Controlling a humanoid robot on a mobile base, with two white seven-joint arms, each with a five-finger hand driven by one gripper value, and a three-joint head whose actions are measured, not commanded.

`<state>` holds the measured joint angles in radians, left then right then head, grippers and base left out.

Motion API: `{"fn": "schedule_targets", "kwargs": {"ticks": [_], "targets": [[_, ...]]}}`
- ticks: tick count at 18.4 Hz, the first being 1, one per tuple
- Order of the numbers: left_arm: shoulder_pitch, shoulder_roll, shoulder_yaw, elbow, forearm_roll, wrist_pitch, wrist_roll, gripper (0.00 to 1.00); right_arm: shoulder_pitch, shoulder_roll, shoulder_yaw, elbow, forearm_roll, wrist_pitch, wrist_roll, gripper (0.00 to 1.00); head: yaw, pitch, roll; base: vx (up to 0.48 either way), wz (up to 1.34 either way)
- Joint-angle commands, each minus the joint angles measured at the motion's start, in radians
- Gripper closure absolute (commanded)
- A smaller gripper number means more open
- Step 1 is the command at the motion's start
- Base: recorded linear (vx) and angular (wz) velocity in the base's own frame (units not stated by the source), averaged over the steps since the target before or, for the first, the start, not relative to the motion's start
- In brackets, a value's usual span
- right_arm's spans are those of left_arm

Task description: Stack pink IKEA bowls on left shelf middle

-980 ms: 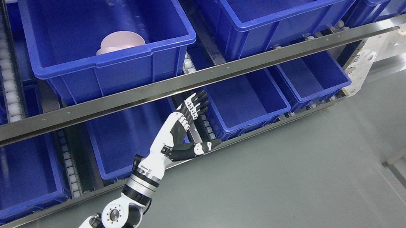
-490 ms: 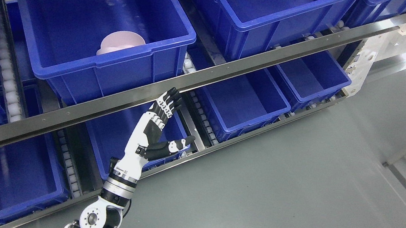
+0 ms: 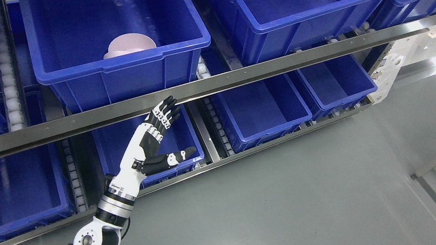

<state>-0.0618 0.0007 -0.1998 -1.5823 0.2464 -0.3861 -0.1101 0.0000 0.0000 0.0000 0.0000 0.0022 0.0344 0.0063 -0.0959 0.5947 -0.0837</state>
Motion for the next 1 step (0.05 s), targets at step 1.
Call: {"fn": "schedule_targets", "kwargs": {"ticks": [1], "targets": [[0.010, 0.017, 0.037, -0.033, -0.001, 0.000, 0.000, 0.03, 0.029, -0.017, -0.011, -0.034, -0.002, 0.001, 0.000, 0.00, 0.0000, 0.000, 0.000, 0.000, 0.00]]}}
